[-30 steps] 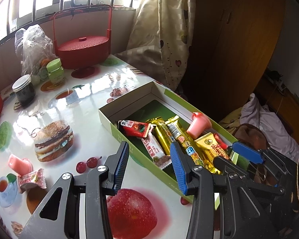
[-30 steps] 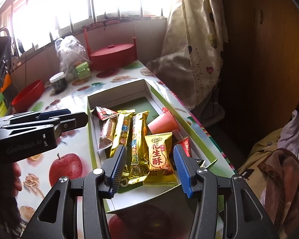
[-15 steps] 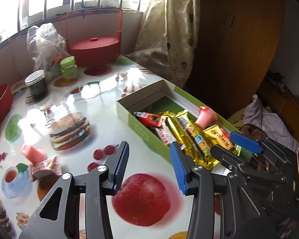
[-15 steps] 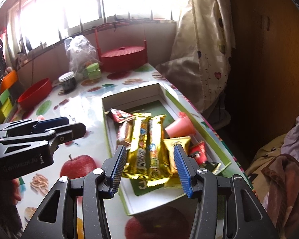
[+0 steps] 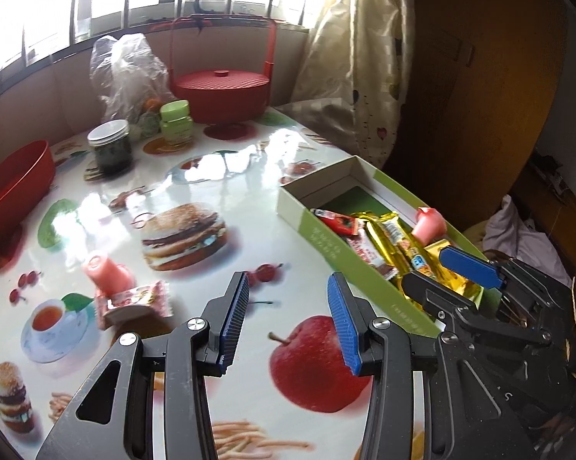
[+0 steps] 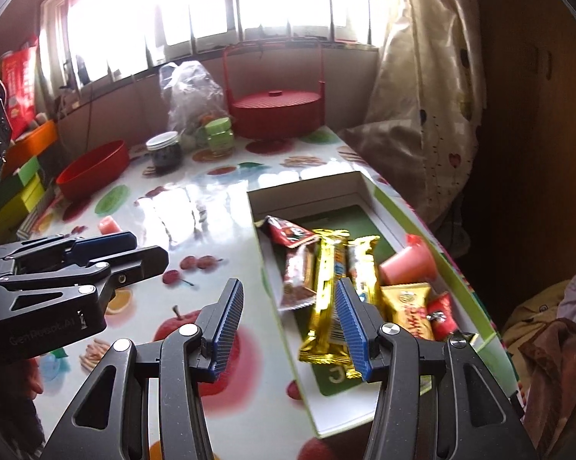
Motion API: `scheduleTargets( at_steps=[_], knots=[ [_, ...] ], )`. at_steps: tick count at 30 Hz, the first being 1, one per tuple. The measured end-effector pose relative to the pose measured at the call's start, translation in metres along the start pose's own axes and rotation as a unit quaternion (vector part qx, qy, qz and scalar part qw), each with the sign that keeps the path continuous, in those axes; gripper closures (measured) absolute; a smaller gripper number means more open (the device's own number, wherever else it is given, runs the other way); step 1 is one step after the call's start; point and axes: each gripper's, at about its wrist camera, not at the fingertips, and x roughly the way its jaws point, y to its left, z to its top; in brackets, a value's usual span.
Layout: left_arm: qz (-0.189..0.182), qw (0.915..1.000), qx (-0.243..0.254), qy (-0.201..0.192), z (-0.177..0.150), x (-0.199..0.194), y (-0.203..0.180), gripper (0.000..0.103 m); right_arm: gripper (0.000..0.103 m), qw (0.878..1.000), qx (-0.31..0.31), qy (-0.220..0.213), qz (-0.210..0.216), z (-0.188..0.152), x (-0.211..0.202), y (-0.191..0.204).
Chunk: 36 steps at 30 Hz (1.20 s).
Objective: Organize snacks
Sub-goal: 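Move both open tools back toward the remaining snacks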
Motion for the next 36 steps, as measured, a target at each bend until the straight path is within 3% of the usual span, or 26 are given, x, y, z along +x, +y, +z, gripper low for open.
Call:
scheduleTargets(
  at_steps=[22, 36],
  knots=[
    [0.063, 0.9952, -0.074, -0.014, -0.02, -0.024, 0.089, 0.059, 0.053, 0.994, -0.065, 0.003, 0.084, 0.019, 0.033, 0.069],
    [0.091, 0.9882, -0.123, -0.011, -0.033, -0.025, 0.139, 0.059, 0.053, 0.981, -0.105, 0.031, 0.157, 0.027, 0.07, 0.115]
  ],
)
